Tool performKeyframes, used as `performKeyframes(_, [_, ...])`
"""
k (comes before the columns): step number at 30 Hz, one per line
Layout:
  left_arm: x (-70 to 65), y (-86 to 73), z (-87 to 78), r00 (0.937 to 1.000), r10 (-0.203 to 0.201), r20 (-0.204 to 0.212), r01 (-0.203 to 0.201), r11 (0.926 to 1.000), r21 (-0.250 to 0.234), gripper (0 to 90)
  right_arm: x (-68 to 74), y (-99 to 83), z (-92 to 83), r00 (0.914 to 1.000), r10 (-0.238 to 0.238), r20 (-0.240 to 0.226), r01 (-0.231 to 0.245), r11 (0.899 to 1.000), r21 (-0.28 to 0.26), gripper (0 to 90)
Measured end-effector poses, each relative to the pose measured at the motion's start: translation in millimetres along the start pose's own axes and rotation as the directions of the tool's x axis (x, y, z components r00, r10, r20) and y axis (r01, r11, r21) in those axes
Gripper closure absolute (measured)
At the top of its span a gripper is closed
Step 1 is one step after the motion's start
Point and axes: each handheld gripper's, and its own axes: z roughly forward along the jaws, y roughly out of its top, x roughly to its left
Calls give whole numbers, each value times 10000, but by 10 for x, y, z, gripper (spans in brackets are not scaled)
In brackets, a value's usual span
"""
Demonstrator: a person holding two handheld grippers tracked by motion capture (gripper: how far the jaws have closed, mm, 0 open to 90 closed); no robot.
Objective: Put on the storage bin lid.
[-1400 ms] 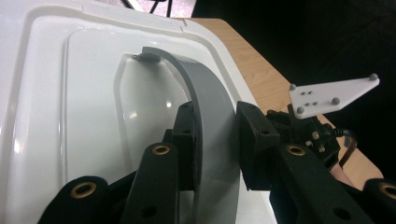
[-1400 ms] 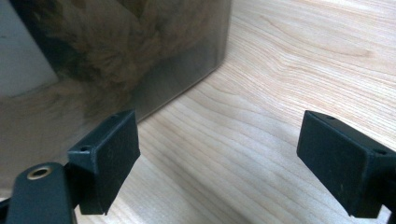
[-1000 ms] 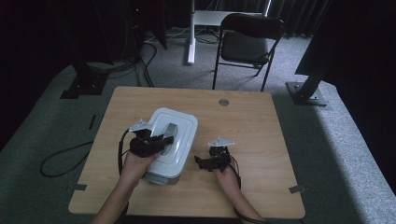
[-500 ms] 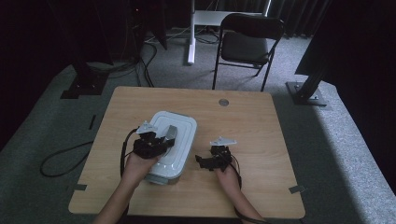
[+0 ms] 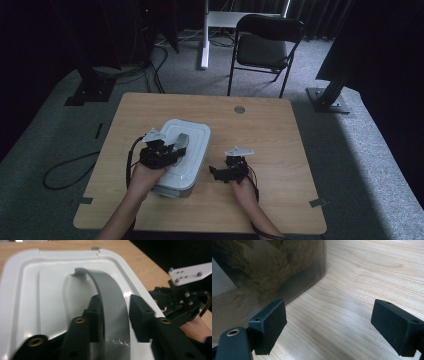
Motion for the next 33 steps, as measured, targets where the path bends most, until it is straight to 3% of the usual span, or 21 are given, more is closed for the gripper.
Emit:
performKeyframes(4, [-31, 11, -42, 9999, 152, 10, -152, 9999, -8, 547, 1, -3, 5, 10000, -10, -33, 10, 10000, 44, 123])
performKeyframes(10, [7, 50, -172, 9996, 165, -212, -176, 9984, -532, 434, -5, 1, -4, 10000, 15, -15, -15, 10000, -9, 123])
performKeyframes(13, [60, 50, -223, 9970, 745, -204, -753, 9962, -429, 340, -2, -1, -1, 10000, 8, -7, -8, 10000, 4, 123])
performKeyframes(14, [81, 44, -239, 9969, 752, -249, -764, 9958, -513, 287, -3, -1, 1, 10000, 14, -17, -14, 10000, 10, 123])
performKeyframes(18, [200, 18, -283, 9977, 446, -504, -488, 9952, -854, 250, 0, 0, -2, 10000, 16, 7, -16, 10000, -1, 123])
performKeyframes(24, [395, -69, -322, 9958, 56, -909, -134, 9962, -861, 122, -5, -2, -6, 10000, 21, 20, -21, 10000, -29, 123])
performKeyframes(28, [534, -131, -383, 9898, -269, -1402, 111, 9936, -1122, 84, -7, -8, 4, 10000, 27, 29, -27, 10000, 20, 123])
performKeyframes(30, [606, -153, -407, 9868, -498, -1544, 320, 9928, -1157, 4, -5, -7, 6, 10000, 24, 34, -24, 10000, 28, 123])
performKeyframes(33, [702, -197, -429, 9801, -703, -1855, 478, 9913, -1227, 4, -7, -5, 5, 10000, 17, 44, -17, 10000, 9, 123])
